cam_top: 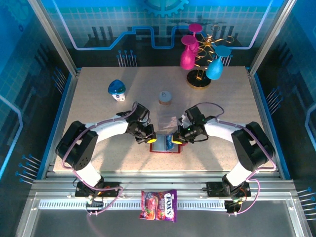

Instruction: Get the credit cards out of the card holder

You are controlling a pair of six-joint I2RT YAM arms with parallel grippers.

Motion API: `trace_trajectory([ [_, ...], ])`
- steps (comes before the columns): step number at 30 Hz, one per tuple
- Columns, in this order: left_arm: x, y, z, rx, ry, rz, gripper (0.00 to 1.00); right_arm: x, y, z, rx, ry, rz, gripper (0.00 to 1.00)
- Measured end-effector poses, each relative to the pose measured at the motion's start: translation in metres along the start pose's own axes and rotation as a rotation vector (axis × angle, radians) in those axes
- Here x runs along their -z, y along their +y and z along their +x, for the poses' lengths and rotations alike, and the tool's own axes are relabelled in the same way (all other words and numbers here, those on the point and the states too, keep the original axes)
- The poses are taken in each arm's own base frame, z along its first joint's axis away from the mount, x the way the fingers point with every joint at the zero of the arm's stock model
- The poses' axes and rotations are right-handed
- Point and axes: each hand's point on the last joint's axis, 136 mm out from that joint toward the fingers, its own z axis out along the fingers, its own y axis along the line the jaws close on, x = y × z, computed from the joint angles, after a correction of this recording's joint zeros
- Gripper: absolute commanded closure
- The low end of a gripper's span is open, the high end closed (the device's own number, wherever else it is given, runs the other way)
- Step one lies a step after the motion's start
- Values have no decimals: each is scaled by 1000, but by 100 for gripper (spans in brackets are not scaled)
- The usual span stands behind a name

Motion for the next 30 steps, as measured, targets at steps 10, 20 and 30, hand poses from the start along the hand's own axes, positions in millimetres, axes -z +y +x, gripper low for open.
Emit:
trace_trajectory([
  [10, 13, -4, -29, 42, -76, 46, 91, 27, 31, -18, 239, -10, 40, 100],
  [20, 22, 1, -45, 66, -122, 74, 90, 67, 51, -44, 718, -5, 220, 100],
  [30, 31, 5, -52, 84, -150, 87, 90, 78, 52, -67, 1148, 141, 392, 100],
])
